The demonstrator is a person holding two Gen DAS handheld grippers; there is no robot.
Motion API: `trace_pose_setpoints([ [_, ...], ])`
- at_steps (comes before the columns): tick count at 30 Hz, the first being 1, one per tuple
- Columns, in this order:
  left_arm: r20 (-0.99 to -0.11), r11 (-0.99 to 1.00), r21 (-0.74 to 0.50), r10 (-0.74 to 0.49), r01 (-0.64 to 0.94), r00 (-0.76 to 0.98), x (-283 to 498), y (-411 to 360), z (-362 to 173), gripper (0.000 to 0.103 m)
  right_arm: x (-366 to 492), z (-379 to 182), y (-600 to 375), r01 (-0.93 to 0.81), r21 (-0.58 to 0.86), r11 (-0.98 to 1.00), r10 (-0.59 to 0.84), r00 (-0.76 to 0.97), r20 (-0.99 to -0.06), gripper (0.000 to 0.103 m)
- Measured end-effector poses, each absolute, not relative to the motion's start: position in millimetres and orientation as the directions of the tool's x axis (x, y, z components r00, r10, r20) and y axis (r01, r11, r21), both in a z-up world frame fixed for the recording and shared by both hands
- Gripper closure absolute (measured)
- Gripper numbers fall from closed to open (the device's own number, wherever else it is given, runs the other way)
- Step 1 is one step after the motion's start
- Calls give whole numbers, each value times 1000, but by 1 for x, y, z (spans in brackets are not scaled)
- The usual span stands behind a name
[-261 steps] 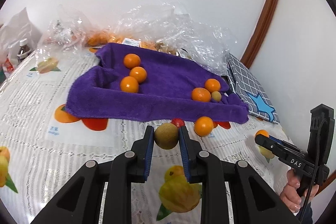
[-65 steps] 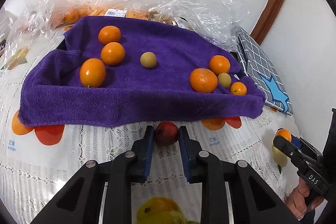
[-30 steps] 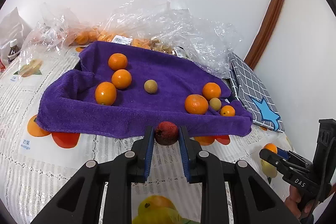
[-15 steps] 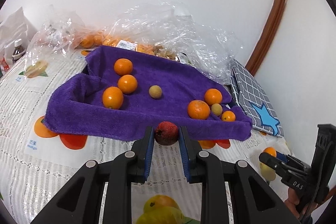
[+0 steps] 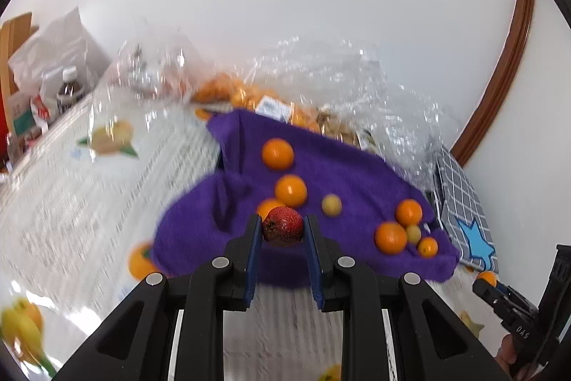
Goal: Organize fruits
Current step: 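Carry the oval orange with the right tool over the towel while the left tool carries the red fruit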
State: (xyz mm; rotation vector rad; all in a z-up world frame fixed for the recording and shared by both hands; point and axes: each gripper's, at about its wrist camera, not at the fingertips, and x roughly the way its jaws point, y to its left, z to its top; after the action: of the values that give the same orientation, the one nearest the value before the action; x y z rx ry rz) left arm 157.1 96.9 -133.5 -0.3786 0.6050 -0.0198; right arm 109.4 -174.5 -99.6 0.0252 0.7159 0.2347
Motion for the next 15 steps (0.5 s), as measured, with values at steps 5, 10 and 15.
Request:
trace_pose_setpoints([
  [5, -561, 933, -349, -135, -86, 817, 179, 109, -112, 80, 136, -72, -157, -250, 112, 962, 266, 752, -604, 58],
  [10, -566, 945, -317, -119, -82, 816, 199, 118, -95, 80, 172, -48, -142, -283, 90, 955, 282, 767, -577, 57],
  [15, -582, 941, -326, -121, -94, 804, 220, 129, -96, 80, 210, -30, -147, -301, 156, 941, 336, 764, -552, 57],
])
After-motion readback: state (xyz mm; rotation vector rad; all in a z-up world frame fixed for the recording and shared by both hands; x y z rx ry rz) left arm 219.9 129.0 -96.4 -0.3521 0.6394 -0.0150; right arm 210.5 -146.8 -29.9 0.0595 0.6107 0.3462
